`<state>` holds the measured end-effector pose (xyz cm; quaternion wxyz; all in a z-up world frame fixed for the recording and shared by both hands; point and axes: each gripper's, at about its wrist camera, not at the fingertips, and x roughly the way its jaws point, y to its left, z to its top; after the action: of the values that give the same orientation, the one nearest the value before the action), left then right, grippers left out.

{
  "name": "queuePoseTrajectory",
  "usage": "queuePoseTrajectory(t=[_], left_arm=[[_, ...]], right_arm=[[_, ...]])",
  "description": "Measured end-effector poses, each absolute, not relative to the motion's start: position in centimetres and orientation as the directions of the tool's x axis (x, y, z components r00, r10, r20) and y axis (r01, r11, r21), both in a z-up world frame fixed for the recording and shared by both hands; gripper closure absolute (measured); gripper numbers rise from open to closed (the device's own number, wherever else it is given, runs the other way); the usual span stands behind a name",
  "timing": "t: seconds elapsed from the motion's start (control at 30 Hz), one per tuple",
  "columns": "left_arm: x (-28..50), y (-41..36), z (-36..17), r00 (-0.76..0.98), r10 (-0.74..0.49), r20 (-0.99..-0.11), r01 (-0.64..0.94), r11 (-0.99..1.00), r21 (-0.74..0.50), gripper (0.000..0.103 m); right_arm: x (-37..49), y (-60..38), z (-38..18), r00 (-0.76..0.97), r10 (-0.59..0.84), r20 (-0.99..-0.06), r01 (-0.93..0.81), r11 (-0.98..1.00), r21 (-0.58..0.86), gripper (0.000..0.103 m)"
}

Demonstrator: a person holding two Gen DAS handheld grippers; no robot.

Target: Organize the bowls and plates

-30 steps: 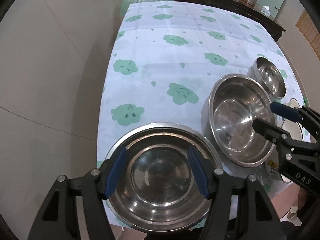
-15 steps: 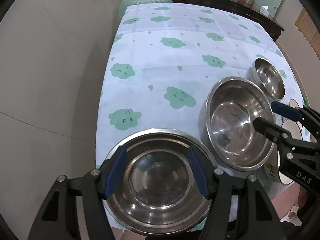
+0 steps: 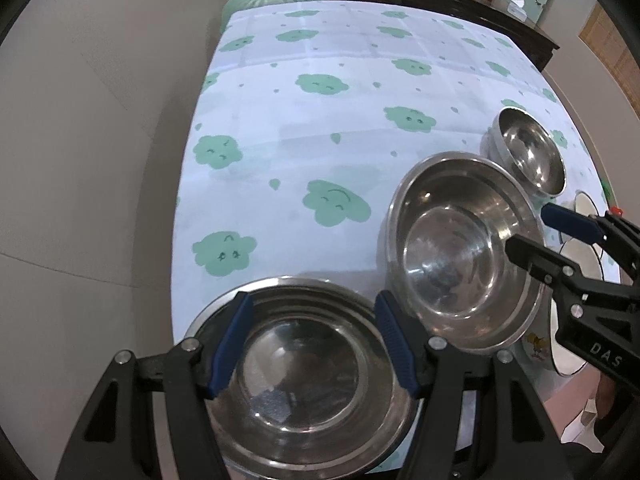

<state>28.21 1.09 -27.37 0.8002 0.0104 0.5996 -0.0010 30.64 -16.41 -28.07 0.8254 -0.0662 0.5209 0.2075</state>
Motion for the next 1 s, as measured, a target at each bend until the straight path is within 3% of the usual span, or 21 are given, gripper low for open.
queuePoseTrajectory(t=[0.73, 0.8, 0.87, 1.0], left_arm=[[31.8, -3.4, -30.3, 0.218, -0.015, -0.976, 0.073, 0.997, 0.002, 0.039], [31.9, -3.7, -30.7, 0.209, -0.012, -0.978, 0.077, 0.997, 0.004, 0.039], [32.0, -3.8, -31.0, 0.203, -0.012, -0.979, 0.080, 0.997, 0.004, 0.039], [32.1, -4.1, -31.3, 0.195, -0.010, -0.981, 0.084, 0.996, 0.006, 0.042]], right_arm=[[33.2, -22.2, -30.8, 0.323, 0.168, -0.931, -0.296, 0.953, 0.070, 0.043], [33.3, -22.3, -31.1, 0.309, 0.166, -0.936, -0.299, 0.952, 0.070, 0.046], [33.4, -22.4, -31.6, 0.286, 0.173, -0.942, -0.302, 0.950, 0.082, 0.058], [33.5, -22.5, -32.2, 0.265, 0.170, -0.949, -0.313, 0.946, 0.082, 0.059]])
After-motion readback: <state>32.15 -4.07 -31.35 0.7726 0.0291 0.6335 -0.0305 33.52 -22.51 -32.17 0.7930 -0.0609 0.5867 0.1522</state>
